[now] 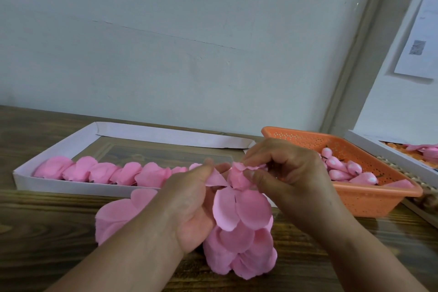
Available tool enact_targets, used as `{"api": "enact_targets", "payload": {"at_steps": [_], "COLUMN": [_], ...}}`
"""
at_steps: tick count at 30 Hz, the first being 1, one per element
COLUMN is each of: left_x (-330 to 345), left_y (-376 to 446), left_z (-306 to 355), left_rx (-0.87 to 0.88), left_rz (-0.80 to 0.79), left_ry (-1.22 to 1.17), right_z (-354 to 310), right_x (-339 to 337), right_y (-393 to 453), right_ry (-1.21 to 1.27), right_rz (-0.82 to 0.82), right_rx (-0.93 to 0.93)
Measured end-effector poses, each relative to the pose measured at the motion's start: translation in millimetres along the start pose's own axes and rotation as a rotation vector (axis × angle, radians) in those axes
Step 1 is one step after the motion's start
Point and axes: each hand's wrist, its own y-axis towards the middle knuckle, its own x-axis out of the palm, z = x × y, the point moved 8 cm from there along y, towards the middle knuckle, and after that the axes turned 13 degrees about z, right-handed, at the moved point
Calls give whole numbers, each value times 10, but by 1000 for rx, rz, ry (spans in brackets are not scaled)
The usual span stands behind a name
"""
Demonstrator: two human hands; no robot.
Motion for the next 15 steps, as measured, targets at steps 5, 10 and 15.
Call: {"api": "enact_targets", "payload": {"at_steps": [5,10,15], "left_x": [91,-34,-81], "left_y": [-56,34,42], "left_z": [11,-24,-14], "left_rx": [38,16,53], "left_rz": [-113,49,98], "left_ry": [97,60,78], "right_z": [3,-82,-146], "right_x": [4,29,75], "right_y": [-5,-14,-53], "right_ry": [25,20,-30], "right_rz": [-3,-30,-62], "right_rx": [-13,-124,-231]}}
